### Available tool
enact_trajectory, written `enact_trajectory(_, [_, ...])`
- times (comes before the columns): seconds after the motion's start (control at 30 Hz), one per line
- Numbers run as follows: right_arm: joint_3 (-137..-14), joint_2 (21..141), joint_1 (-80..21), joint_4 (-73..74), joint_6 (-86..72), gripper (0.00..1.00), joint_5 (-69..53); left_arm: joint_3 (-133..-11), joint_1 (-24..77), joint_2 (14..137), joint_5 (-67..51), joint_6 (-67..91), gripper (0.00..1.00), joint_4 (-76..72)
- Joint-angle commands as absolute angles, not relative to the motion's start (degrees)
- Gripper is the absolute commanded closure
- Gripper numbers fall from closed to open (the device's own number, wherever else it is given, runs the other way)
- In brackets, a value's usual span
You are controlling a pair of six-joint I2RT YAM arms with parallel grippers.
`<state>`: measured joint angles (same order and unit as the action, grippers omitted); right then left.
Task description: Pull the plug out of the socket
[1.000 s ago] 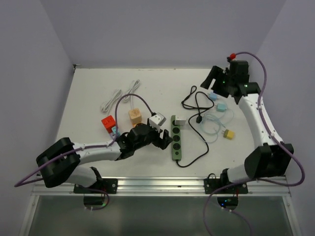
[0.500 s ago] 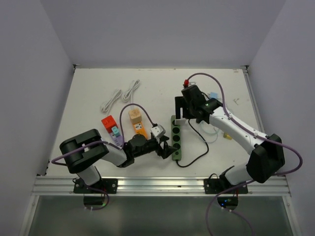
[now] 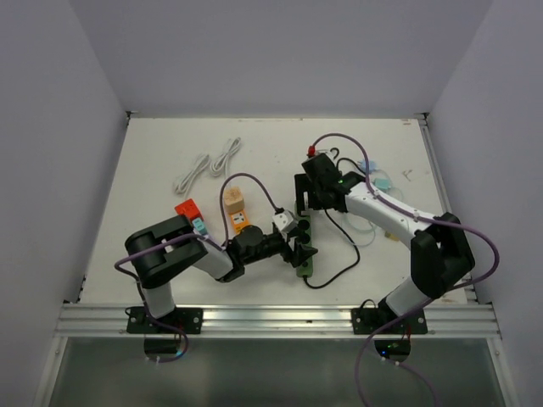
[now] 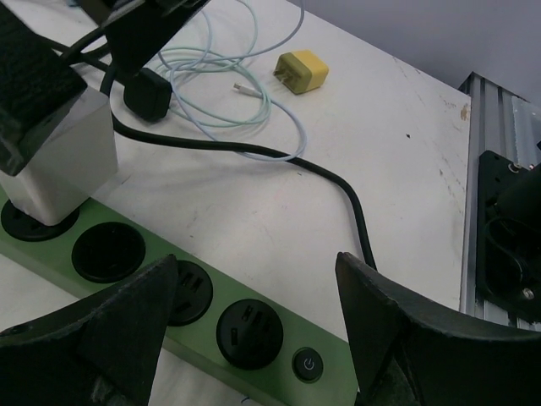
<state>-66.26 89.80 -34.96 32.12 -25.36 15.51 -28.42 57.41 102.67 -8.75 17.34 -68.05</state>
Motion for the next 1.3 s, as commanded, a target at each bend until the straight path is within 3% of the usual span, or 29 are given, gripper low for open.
enact_trajectory(0.0, [-66.8,91.4,-35.2,28.6,-26.0,0.14,15.8,-31.0,57.6,104.0,-8.8,14.7,0.20,-70.2])
enact_trajectory(0.3, [-67.5,96.0,-35.2,28.3,-26.9,0.35,15.6,-31.3,55.0,109.0,-11.3,16.2,0.20,-74.6])
enact_trajectory(0.83, [-66.7,94.7,-35.2,26.5,-28.4,0.89,8.3,-30.7,53.0,115.0,-11.2,22.3,0.21,-78.0])
enact_trajectory(1.1, [-63.5,93.0,-34.3,23.5,-30.6,1.00,2.7,-28.2,52.8,119.6,-12.7,28.0,0.22,-83.9])
enact_trajectory(1.27, [-59.6,90.4,-30.2,19.6,-32.8,1.00,-4.6,-27.2,52.7,119.8,-11.6,28.5,0.23,-83.1])
